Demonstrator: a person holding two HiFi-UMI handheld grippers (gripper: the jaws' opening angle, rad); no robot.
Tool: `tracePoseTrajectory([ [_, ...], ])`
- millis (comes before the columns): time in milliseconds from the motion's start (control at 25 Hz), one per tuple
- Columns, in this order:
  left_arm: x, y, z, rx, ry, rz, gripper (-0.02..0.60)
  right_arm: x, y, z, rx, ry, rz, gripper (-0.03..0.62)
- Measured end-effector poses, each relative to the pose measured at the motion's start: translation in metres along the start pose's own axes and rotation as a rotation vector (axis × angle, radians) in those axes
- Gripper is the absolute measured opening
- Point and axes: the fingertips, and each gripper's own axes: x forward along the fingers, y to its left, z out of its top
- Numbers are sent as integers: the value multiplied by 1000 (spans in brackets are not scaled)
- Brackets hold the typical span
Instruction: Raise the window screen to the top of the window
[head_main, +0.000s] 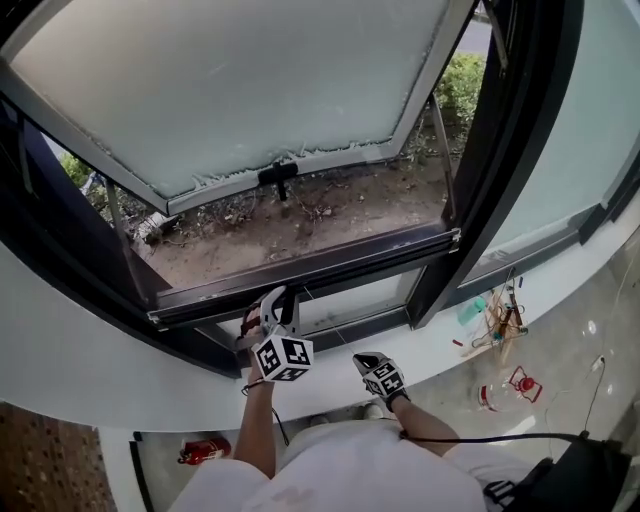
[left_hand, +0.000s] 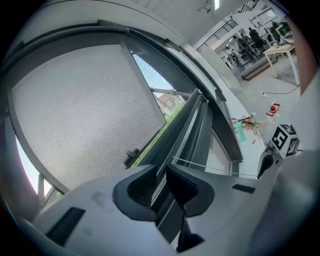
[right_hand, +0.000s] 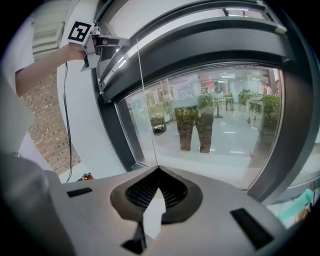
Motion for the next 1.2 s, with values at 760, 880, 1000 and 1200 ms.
tracePoseTrajectory([
  [760,-29,-17,-3,-426,-77,-11,38,0,7,15,-27,-61,26,3],
  [880,-35,-23,-6,-497,-82,-25,2,0,8,17,-71,-58,10,3],
  [1000,-40,-23,-3,-523,-97,-21,2,0,8,16,-85,-63,3,3],
  [1200,-49,-20,-7,-663,-127,15,2,-1,14,15,-55,-100,22,3],
])
